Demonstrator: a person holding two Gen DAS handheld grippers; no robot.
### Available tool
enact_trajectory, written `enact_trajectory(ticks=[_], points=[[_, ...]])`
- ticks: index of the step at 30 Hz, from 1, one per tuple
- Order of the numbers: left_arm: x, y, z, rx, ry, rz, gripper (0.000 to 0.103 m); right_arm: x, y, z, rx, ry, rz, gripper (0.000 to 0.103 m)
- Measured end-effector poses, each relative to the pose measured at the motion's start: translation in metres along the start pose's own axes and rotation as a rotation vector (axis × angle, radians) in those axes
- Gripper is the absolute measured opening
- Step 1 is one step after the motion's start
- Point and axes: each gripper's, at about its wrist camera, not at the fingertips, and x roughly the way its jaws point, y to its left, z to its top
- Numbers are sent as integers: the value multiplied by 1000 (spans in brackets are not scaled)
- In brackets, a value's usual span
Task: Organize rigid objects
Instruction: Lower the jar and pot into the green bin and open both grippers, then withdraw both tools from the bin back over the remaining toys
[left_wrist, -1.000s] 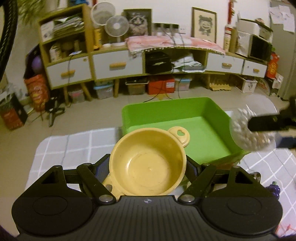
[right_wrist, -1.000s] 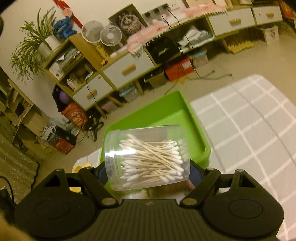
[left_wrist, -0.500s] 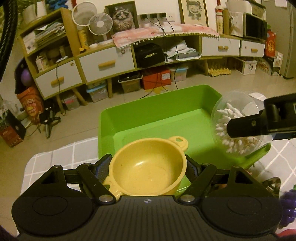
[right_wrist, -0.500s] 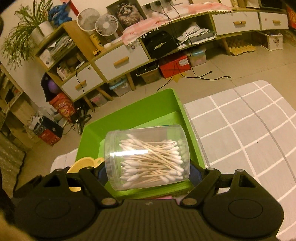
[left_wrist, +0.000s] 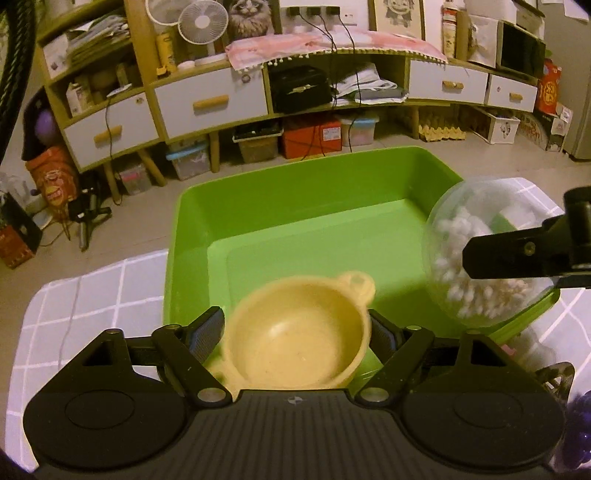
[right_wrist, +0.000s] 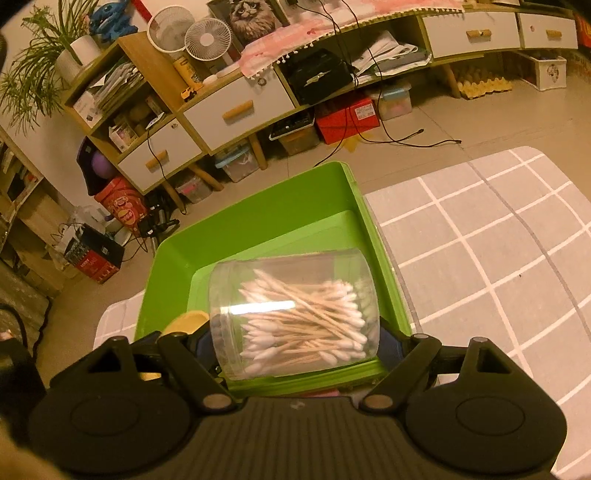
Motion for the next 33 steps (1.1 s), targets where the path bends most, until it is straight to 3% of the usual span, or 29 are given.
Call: enact_trajectory(ticks=[7,33], points=[[-12,1,2,-12,-46,-1,101,-10,-4,0,31,-9,47,68],[-84,16,-12,-74,-75,-49,101,-88,9,-30,42,-55,17,69]])
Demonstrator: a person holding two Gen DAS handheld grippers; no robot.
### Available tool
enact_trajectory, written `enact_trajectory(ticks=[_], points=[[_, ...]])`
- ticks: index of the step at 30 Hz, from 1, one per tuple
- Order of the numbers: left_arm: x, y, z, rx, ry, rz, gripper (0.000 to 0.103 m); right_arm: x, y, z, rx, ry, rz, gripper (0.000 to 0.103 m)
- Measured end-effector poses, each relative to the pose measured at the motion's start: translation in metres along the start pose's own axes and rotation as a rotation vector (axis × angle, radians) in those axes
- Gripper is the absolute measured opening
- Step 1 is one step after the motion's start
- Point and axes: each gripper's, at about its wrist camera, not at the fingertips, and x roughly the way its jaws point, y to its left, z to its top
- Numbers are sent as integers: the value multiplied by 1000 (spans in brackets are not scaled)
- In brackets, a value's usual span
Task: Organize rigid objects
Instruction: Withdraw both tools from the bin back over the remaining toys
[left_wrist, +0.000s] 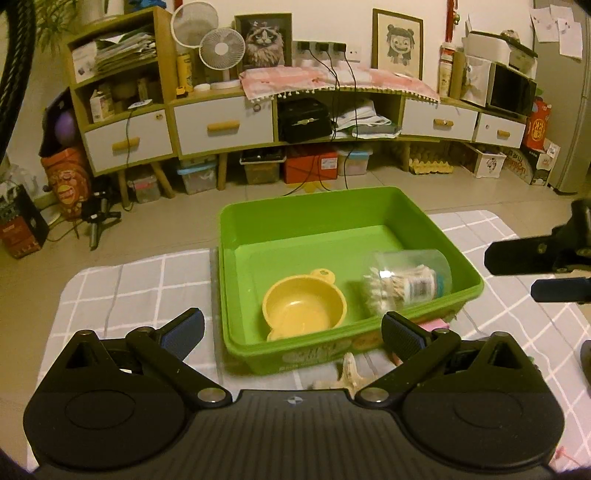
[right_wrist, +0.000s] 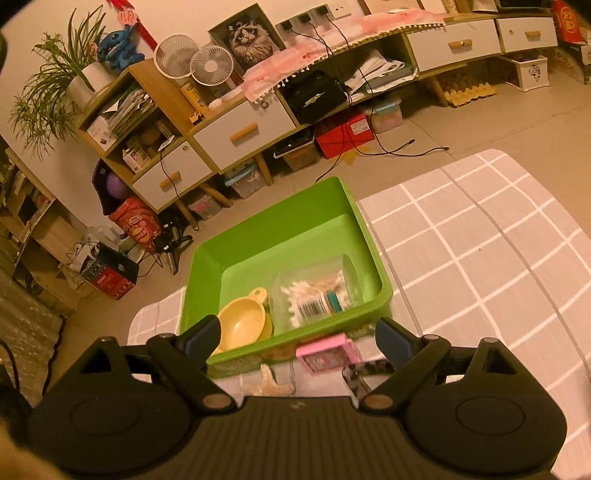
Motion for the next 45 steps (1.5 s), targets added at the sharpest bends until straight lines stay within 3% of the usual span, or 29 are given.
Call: enact_trajectory(ticks=[17,24,39,45], points=[[-36,28,-45,-51,42,21,101,-26,-7,-44,-75,39,-85,69],[-39,36,-64,-103,55,-23,101,-19,-10,-57,-87,75,-38,69],[-44,30,-101,-1,87,-43,101,-18,-20,-89,-178,137,-115,69],[-44,41,-100,-63,83,-54,99,-20,-19,-88,-178,125,-110,69]])
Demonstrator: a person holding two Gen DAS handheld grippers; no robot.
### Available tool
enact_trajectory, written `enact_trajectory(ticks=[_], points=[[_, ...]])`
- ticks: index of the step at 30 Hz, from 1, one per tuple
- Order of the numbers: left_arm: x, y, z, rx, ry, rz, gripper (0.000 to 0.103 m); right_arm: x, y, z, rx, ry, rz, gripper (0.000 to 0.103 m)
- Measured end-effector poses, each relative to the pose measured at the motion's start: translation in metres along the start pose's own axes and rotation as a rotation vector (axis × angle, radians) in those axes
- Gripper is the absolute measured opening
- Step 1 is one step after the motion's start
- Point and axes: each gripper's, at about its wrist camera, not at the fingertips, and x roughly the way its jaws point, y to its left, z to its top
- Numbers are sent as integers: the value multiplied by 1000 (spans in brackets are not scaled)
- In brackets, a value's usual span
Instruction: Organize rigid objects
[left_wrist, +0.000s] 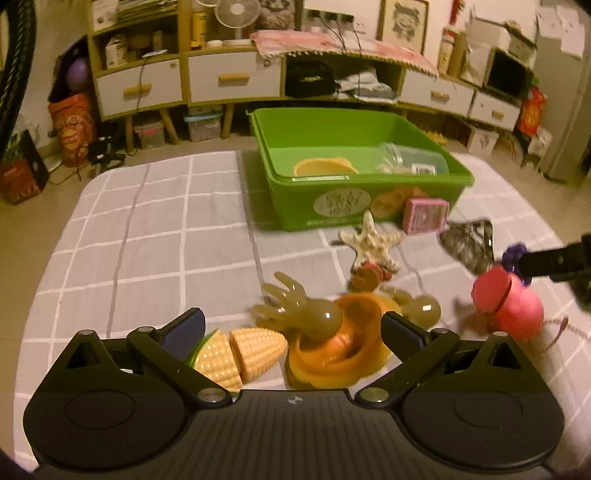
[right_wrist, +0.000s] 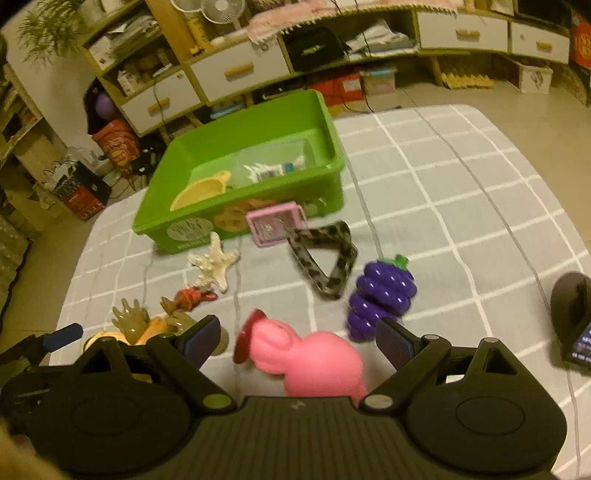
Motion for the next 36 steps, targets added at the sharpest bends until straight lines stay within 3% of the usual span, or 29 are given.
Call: enact_trajectory(ticks=[2,9,17,24,31,36], points=[[-2,3,3,-21,-13,-13,97,-5,7,0,-38,-37,27,69],[1,10,4,-77,-8,-89,72,-11,44,-7,-259,-120,183,69],[12,17,5,-86,12,-102,64,11,75,-28,-478,-81,265,65],[21,17,2,-43,52,-111,64,41,89,-47,-608,-4,224,45],[24,7,-1,49,62,-106,64,60,94,-55,-693,9,126,40],[26,10,1,35,76,-120,65,67,97,-59,-739,9,88,35]])
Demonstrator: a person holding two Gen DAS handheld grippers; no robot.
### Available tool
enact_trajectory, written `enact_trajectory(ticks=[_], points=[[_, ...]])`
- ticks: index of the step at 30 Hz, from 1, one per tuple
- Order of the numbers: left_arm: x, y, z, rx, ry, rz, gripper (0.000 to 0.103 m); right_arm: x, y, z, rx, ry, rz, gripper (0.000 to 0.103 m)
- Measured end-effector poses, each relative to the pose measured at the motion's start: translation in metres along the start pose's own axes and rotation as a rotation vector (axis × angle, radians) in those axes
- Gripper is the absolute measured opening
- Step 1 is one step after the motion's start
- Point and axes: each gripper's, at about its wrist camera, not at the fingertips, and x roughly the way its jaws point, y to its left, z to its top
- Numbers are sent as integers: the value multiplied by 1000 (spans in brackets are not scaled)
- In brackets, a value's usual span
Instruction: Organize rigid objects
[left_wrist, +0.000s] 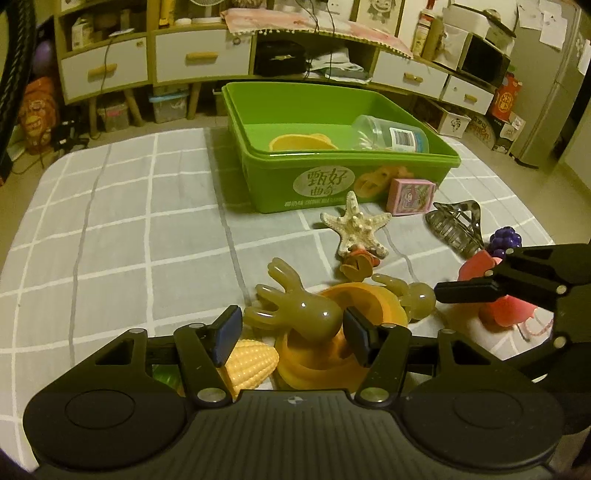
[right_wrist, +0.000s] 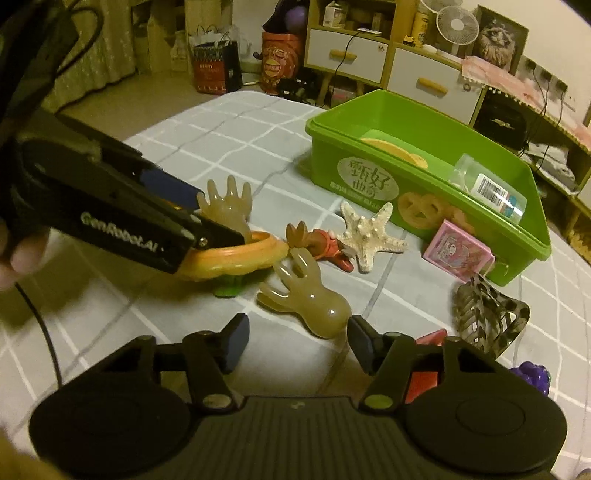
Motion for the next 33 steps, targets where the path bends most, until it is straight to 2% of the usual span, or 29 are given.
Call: enact_trajectory(ticks=[2,5,8,11,20,27,28,30,32,33], points=[[0,0,-1,-5,1,-2,65,2,2,0,-12,-1,-16,33],[-1,0,-1,-4,-1,-1,65,6,3,-1,-27,5,-50,12],[-1,0,-1,-4,-6,5,65,7,-1,-2,-14,10,-48,3],[-1,-2,-1,1,-18,7,62,5,-3,-1,3,8,-58,0],[-2,-1,-1,-11,-38,29,62,-4,-21,3,121,-25,-4,0],[-6,8,3,-62,-67,65,62,1,-14,3,58,7,-33,1],[-6,9,3,-71,-69,73,62,3,-10,3,22,12,-48,3],[-6,13,4,-86,-69,82,62,5,-1,4,-56,15,-80,18],[-5,16,4,-102,-66,85,62,7,8,4,-141,12,-112,26],[-5,18,4,-107,-65,85,62,8,13,3,-190,11,-130,26]])
